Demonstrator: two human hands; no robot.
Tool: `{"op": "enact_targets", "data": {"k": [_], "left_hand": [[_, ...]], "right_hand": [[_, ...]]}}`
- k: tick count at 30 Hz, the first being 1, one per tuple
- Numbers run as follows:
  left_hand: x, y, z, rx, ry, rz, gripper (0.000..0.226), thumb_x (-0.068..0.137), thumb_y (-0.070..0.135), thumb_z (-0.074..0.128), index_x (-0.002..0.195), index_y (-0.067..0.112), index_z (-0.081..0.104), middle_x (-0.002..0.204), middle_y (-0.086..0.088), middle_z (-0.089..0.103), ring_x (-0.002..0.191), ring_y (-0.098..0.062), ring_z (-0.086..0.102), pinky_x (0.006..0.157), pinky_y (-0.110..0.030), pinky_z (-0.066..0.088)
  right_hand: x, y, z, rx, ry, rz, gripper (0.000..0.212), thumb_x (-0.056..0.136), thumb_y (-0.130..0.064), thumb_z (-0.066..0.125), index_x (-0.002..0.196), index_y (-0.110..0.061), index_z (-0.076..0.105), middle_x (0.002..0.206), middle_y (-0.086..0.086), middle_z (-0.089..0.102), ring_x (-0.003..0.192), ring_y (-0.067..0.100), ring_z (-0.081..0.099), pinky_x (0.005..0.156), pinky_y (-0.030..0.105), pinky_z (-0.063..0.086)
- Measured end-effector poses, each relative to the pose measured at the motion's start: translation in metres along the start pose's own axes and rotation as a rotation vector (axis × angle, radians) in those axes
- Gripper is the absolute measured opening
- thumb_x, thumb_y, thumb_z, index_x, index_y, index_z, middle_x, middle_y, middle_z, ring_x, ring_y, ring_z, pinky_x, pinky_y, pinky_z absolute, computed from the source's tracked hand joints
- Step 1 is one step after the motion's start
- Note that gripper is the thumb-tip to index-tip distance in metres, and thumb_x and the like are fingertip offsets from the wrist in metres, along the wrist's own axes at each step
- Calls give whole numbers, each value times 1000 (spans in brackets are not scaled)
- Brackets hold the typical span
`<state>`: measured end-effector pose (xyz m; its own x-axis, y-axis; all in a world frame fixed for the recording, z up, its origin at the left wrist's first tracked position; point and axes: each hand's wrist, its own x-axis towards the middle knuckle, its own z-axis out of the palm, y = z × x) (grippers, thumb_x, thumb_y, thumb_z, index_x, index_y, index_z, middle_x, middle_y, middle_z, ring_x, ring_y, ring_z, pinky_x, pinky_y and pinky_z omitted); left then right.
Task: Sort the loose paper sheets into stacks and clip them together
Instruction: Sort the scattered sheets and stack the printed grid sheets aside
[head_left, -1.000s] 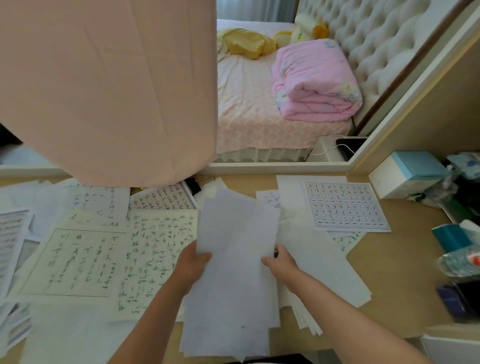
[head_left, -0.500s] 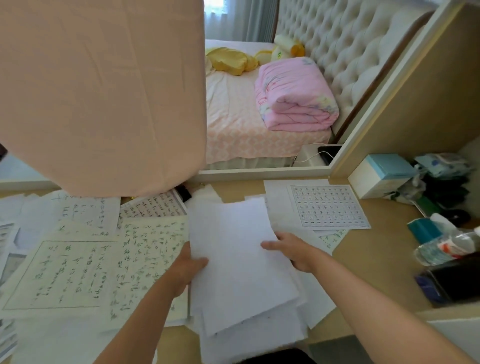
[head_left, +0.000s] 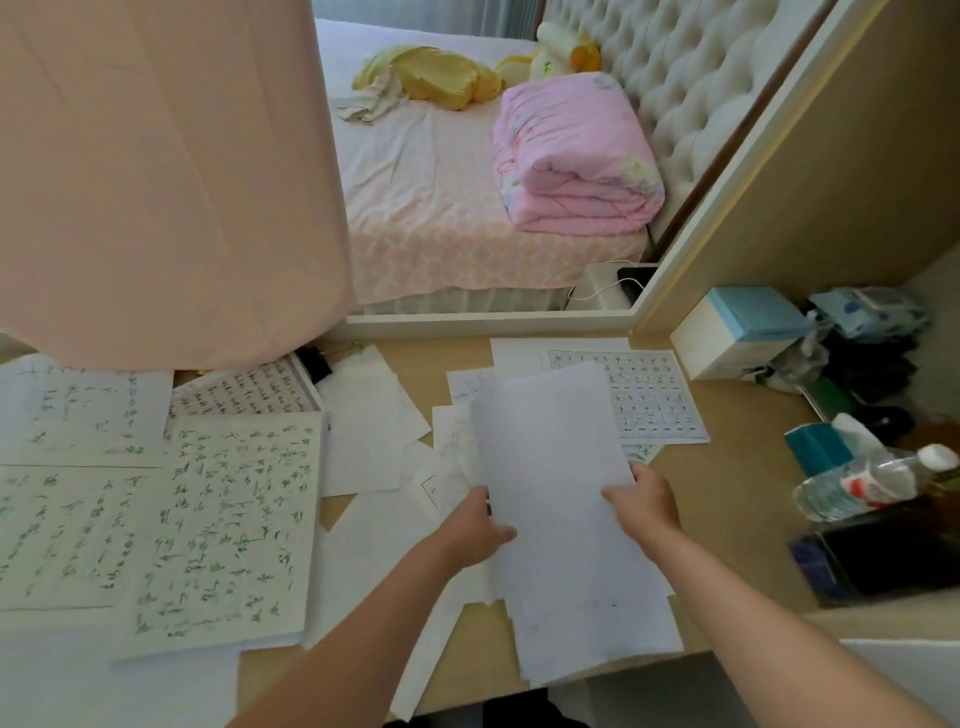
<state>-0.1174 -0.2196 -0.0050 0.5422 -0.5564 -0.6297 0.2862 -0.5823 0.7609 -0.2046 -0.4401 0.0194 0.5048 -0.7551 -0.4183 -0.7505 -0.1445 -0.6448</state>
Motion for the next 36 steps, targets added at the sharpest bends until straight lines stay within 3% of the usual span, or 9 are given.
{"op": "enact_targets", "data": {"k": [4,7,10,13,19,24,27,32,36], "left_hand": [[28,11,27,106,174,-114,67,85,31,71,143,21,40,147,-8,35,131,-30,42,108,-43,42],[38,20,42,-15,363,-232,78,82,29,73,147,28,31,151,-7,21,136,-32,32,110,-45,40],[45,21,49,-128,489,-301,88,80,27,76,149,22,22,149,-8,25,131,-32,40,101,-41,44],[53,22,48,-353,484,-336,89,81,22,74,150,17,17,144,-12,42,118,-31,55,93,-40,51],[56,40,45,220,521,-484,66,85,35,64,143,16,39,147,-14,32,134,-35,30,107,-43,38],[51,34,45,122,544,-407,76,81,37,68,148,21,36,149,-14,34,135,-38,35,111,-46,37],[47,31,39,-45,560,-362,92,70,38,74,149,19,31,145,-12,43,127,-33,48,105,-47,45],[28,23,24,-257,564,-292,87,82,17,80,151,8,28,142,-16,48,114,-28,55,90,-34,47],[12,12,-1,-494,517,-157,98,62,38,92,143,19,40,130,-8,61,111,-25,64,97,-44,52]], "right_hand": [[33,17,-4,-143,-42,33,20,78,-19,61,97,-23,64,94,1,68,85,25,63,71,32,55],[67,47,2,-267,-137,64,45,61,-38,61,105,-31,59,110,5,59,101,30,58,85,42,57],[63,38,3,-215,-178,83,51,68,-27,65,118,-28,53,119,4,48,97,27,60,82,34,55],[66,34,4,-112,-222,91,46,72,-14,67,117,-18,55,103,0,65,85,21,66,71,27,52],[66,29,3,-222,-294,26,24,65,-30,64,88,-22,62,95,2,66,87,21,63,70,31,55],[66,19,6,49,-434,112,47,76,-12,77,113,-12,48,102,0,63,86,18,63,72,29,53],[65,22,6,46,-508,115,33,79,-7,76,107,-13,61,106,2,69,94,22,66,85,33,56],[52,27,-5,91,-602,-5,35,78,1,75,104,-18,61,105,1,71,94,17,67,79,26,54],[47,17,-16,201,-663,-79,35,80,3,75,110,-13,69,105,-2,75,100,14,70,91,29,56]]}}
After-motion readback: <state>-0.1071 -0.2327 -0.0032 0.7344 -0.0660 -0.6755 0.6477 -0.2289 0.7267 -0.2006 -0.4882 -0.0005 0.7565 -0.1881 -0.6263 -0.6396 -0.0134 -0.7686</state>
